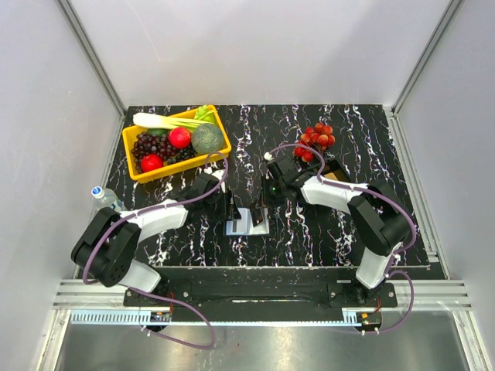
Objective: Put the credit cards into the card holder
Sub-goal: Turn over the card slot in the card holder.
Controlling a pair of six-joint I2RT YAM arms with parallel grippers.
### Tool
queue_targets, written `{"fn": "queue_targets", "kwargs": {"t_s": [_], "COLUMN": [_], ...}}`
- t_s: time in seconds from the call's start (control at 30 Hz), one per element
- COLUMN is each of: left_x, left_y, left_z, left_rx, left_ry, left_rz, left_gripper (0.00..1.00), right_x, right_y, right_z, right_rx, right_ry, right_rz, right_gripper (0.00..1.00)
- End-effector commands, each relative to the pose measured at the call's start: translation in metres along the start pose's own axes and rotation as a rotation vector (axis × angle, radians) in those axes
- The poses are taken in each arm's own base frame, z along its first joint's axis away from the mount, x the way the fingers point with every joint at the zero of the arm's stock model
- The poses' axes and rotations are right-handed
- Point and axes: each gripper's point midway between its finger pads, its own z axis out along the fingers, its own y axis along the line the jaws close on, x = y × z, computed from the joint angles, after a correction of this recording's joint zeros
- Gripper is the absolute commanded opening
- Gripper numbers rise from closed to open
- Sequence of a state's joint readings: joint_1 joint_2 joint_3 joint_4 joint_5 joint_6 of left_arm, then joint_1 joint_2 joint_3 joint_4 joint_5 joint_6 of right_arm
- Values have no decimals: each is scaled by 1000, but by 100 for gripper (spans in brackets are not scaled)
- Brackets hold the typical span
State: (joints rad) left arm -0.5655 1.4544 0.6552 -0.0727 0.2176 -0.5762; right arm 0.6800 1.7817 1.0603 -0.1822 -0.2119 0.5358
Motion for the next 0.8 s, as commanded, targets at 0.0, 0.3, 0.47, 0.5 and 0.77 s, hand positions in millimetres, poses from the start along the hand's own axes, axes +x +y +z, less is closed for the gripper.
{"fn": "queue_targets", "kwargs": {"t_s": [0.0, 0.3, 0.47, 0.5, 0.77], "left_x": [-27, -25, -20, -20, -14], "left_y": [-19, -23, -18, -18, -15], "left_z": [-12, -10, -3, -3, 4], "left_rx": [38, 58, 41, 35, 15], "left_ry": [-93, -82, -68, -69, -44], "left_rz": [26, 24, 21, 28, 29], "left_gripper": [54, 54, 53, 53, 53], "right_x": [1, 0, -1, -1, -2], "right_y": [3, 4, 4, 5, 6], "right_z": [4, 5, 4, 4, 3], "right_rx": [-6, -9, -9, -11, -14], "right_ry": [9, 8, 6, 7, 5], "right_rz": [-26, -26, -27, -27, -30], "right_gripper": [0, 0, 0, 0, 0]}}
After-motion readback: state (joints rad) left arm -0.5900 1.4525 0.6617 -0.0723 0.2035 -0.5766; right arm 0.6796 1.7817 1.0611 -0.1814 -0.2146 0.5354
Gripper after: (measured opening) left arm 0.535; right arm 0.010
